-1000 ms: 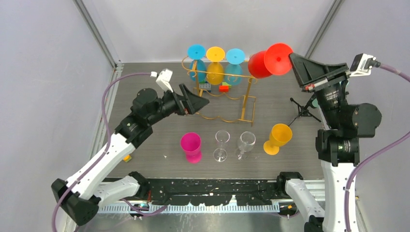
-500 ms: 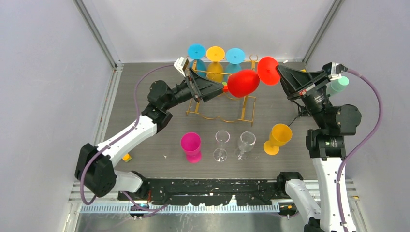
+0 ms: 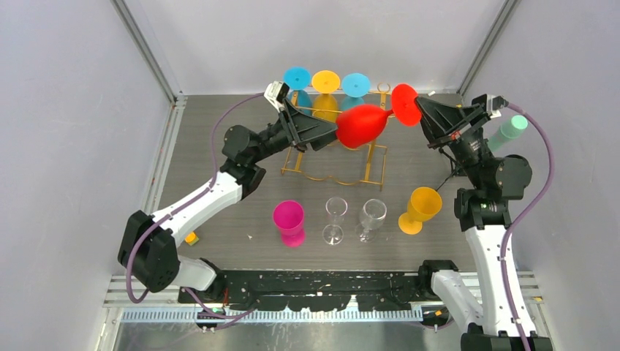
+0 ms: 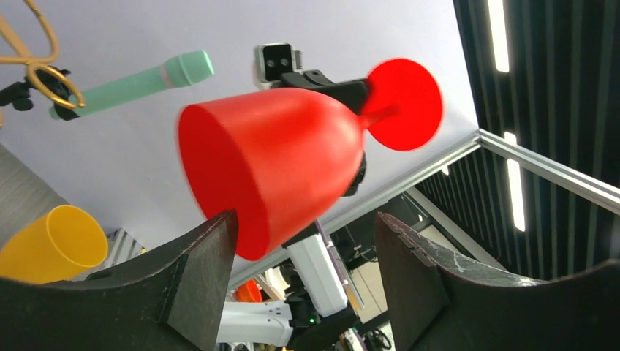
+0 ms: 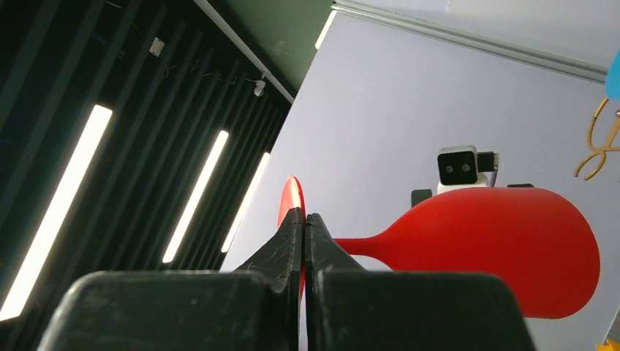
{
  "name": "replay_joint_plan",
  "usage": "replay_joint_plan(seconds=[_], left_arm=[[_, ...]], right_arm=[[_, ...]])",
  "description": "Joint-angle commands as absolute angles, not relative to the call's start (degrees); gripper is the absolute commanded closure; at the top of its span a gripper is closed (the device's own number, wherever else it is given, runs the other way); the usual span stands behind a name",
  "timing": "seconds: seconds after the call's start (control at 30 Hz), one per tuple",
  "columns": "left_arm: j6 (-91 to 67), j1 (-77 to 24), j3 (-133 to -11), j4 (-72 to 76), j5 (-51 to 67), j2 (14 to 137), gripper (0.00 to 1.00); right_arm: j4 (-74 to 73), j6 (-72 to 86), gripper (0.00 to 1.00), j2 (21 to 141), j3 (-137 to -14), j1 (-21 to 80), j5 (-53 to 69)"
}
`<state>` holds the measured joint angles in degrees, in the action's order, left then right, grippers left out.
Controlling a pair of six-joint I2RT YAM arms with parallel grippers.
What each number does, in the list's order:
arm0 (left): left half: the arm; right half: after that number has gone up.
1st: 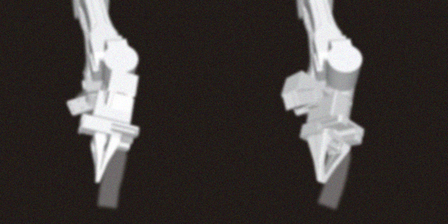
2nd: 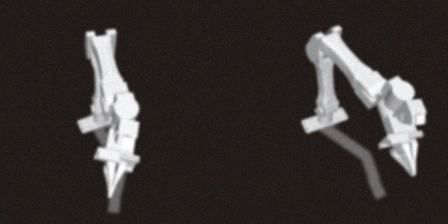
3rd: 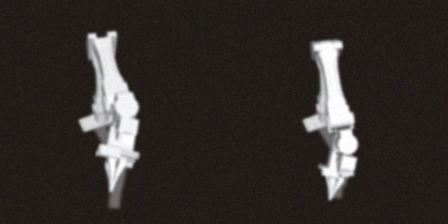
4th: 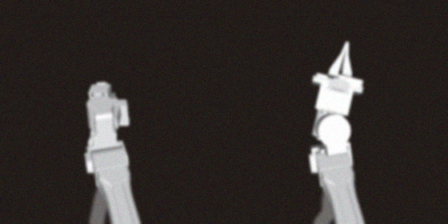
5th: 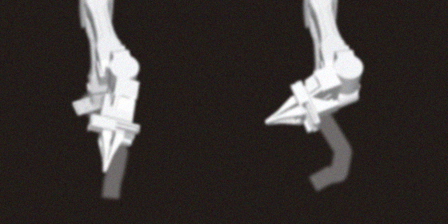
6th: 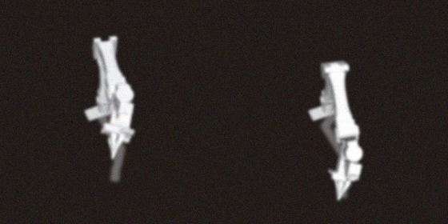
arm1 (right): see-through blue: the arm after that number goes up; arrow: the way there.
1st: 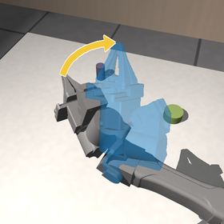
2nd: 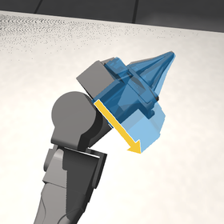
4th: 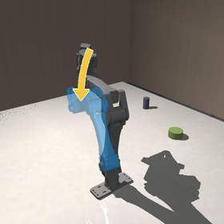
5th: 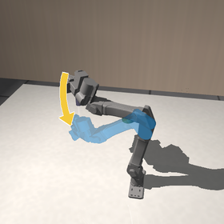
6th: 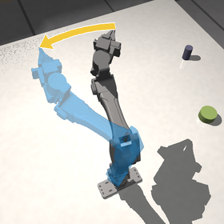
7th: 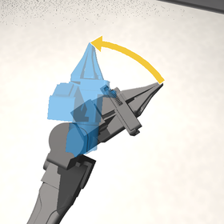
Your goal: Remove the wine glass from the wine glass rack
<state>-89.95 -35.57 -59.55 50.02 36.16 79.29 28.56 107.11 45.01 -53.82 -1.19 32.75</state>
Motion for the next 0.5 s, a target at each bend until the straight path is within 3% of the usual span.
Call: replay_joint_plan(seconds=[0.0, 0.27, 0.47], left_arm=[[-91.8, -36.6, -61.8, 55.4, 37.5, 79.0, 0.31], [-91.8, -37.4, -62.0, 55.5, 37.7, 77.6, 0.41], [-91.8, -37.5, -61.7, 55.5, 37.9, 76.3, 0.63]], right_arm=[[34.5, 110.3, 1.0, 46.7, -52.3, -0.8, 33.2], [42.6, 115.6, 1.0, 51.2, -48.4, -0.2, 32.8], [42.8, 115.9, 1.0, 51.7, -45.1, 0.0, 31.3]])
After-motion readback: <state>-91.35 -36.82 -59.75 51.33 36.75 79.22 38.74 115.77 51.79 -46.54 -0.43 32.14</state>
